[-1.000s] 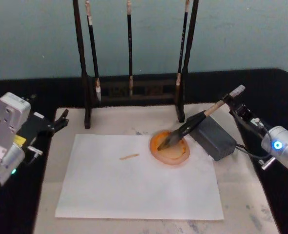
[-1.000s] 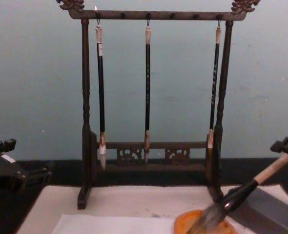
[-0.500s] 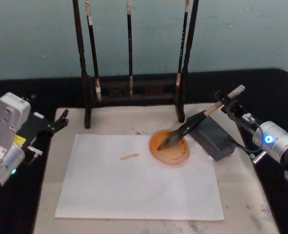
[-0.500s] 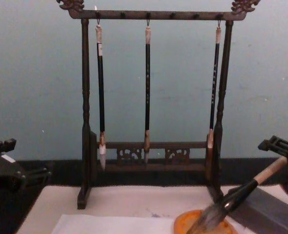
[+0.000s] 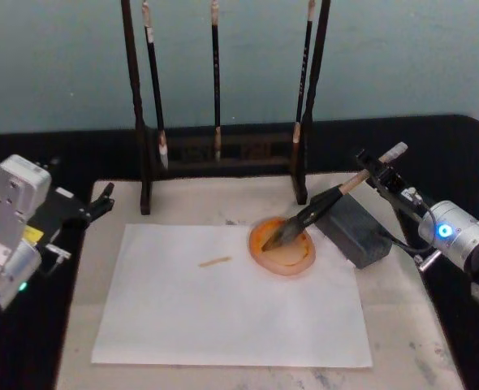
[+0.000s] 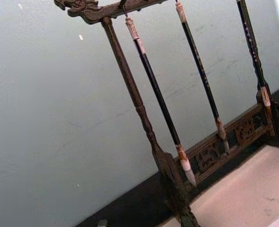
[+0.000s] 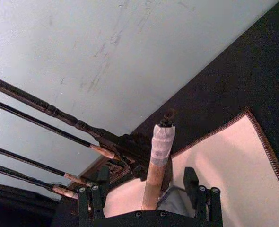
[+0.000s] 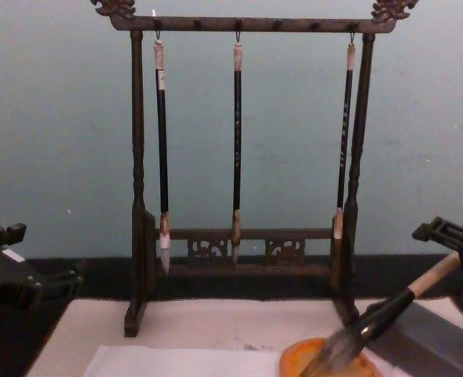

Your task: Pick up the brush from the inkstone, write on the paper, then place the brush back to its original position.

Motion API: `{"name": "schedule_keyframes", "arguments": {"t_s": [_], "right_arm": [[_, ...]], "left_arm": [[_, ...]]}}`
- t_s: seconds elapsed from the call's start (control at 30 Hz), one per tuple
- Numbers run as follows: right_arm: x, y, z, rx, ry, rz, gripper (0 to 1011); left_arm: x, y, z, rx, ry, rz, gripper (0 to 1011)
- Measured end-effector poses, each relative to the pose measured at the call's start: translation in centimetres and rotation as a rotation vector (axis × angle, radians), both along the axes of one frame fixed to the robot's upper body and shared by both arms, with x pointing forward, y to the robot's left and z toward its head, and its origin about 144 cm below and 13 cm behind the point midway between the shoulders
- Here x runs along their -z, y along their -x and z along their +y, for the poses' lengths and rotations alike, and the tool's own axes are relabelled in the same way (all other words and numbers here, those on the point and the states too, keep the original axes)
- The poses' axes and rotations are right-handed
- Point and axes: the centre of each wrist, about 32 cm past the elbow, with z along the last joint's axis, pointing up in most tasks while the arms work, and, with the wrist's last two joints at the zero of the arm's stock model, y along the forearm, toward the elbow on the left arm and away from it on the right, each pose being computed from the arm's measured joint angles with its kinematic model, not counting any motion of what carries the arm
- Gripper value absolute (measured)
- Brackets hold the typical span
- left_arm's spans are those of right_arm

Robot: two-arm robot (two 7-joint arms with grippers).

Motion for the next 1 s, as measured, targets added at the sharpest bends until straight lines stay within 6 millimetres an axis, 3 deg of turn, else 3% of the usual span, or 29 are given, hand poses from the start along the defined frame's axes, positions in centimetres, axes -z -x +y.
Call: {"name": "schedule_keyframes", "arguments": {"t_s": [0.33, 0.87, 1.0], "right_arm": [[-0.03, 0.0, -0.01, 0.001, -0.001, 0.0, 971], [-0.02, 0.03, -0.03, 0.002, -0.001, 0.001, 531], [-0.01, 0.03, -0.03, 0.001, -0.001, 0.001, 367]], "left_arm": [[0.0, 0.0, 0.0, 0.0, 0.0, 0.0, 1010], [0.0, 0.0, 0.0, 0.0, 0.0, 0.0, 1010], [0.0, 0.0, 0.0, 0.0, 0.0, 0.0, 1010]]}}
